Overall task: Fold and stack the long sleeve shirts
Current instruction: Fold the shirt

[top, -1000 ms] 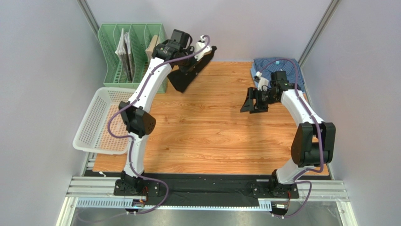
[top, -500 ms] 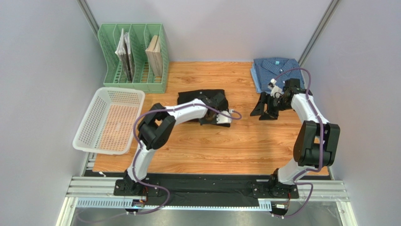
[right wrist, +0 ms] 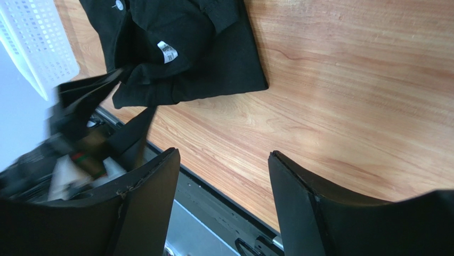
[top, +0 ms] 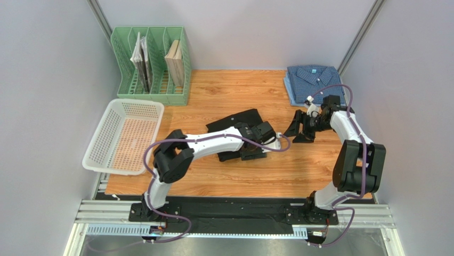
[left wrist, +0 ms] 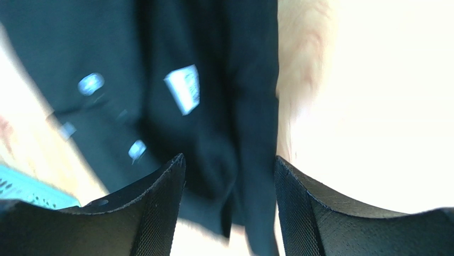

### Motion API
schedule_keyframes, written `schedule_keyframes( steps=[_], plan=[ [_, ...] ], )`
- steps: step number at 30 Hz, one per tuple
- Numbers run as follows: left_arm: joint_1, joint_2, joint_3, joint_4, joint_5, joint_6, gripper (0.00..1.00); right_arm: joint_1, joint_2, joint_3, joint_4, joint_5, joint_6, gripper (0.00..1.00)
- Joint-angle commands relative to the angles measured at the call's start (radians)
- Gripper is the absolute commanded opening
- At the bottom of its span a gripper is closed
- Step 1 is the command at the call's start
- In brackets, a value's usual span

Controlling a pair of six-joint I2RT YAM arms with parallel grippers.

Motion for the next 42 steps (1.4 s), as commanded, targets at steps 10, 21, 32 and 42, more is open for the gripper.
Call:
schedule_keyframes(
  steps=[10,21,32,42],
  plan=[
    [0.274,-0.282,0.095,-0.177,0.456,0.079,0.60,0.084,-0.025,-0.154,0.188,-0.138,0.234,0.64],
    [0.447,0.071,0.209,-0.137,0.489,0.179,0.32,0.211,0.284,-0.029,0.294,-0.015,0.294,0.28],
    [0.195,-0.092,-0.186,-0.073,0.777,-0.134,0.08,0.357,0.657,0.532,0.261,0.076,0.282,0.04],
    [0.394,-0.304,-0.108,-0.083,0.835,-0.095,0.41,0.281,0.500,0.681,0.022,0.117,0.015,0.35]
  ],
)
